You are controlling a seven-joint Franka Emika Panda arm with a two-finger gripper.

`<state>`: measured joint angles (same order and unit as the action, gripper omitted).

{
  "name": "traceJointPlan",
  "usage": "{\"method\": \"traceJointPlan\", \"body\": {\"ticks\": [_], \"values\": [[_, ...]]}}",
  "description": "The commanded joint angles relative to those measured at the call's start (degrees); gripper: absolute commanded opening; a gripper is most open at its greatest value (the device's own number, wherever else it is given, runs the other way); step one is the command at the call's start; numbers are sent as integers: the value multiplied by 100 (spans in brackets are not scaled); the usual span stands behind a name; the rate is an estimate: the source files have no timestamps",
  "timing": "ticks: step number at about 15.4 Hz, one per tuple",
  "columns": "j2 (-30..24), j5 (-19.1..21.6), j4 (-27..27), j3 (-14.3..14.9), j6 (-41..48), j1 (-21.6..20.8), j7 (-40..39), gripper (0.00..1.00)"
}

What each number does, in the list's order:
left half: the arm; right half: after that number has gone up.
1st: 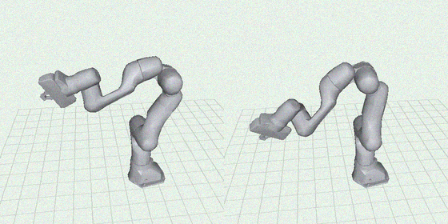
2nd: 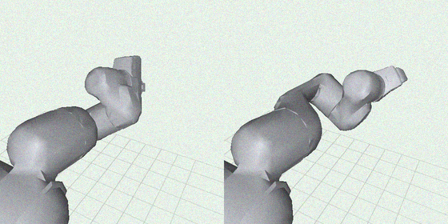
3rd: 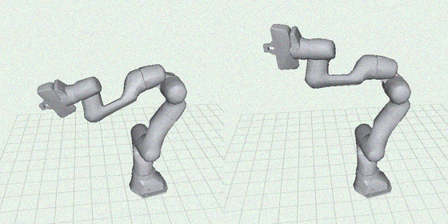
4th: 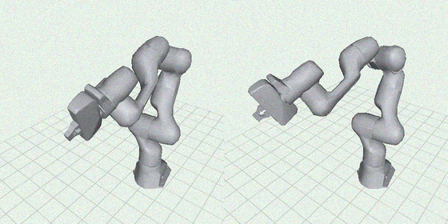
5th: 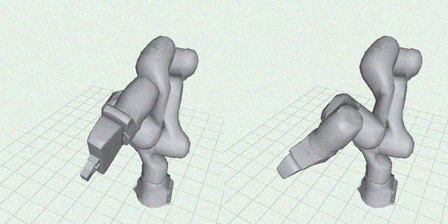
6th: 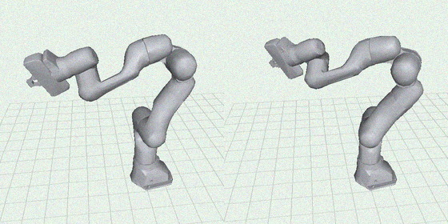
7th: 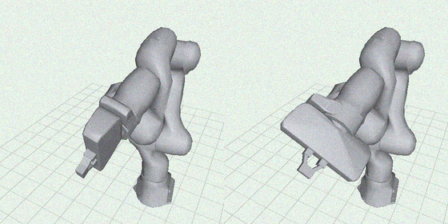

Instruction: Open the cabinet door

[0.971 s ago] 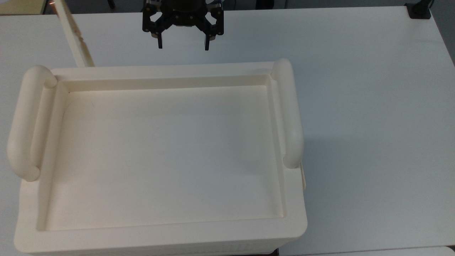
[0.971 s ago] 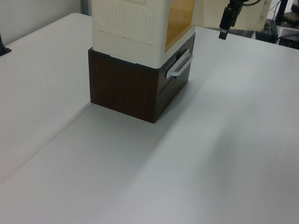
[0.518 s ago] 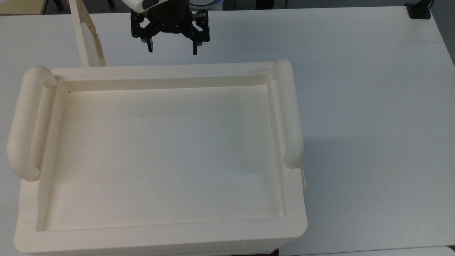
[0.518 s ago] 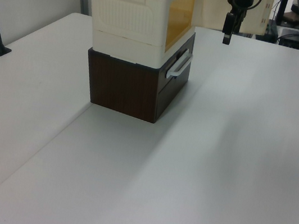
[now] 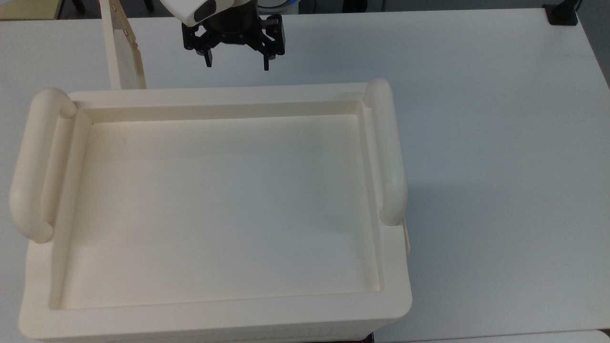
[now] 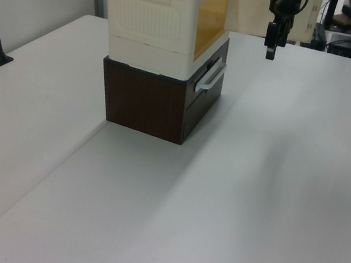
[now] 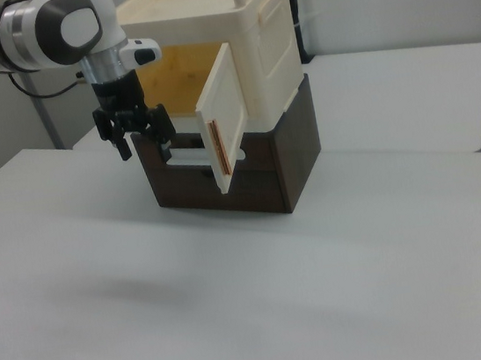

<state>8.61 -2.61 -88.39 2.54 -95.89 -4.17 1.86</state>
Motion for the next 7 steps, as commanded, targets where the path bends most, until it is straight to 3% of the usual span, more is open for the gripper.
{"method": "traceJointPlan", "body": {"ticks": [1, 7], "values": [[-157, 94, -196, 9, 97, -58, 402, 100], [-157, 24, -179, 18, 88, -49, 420, 100]]}}
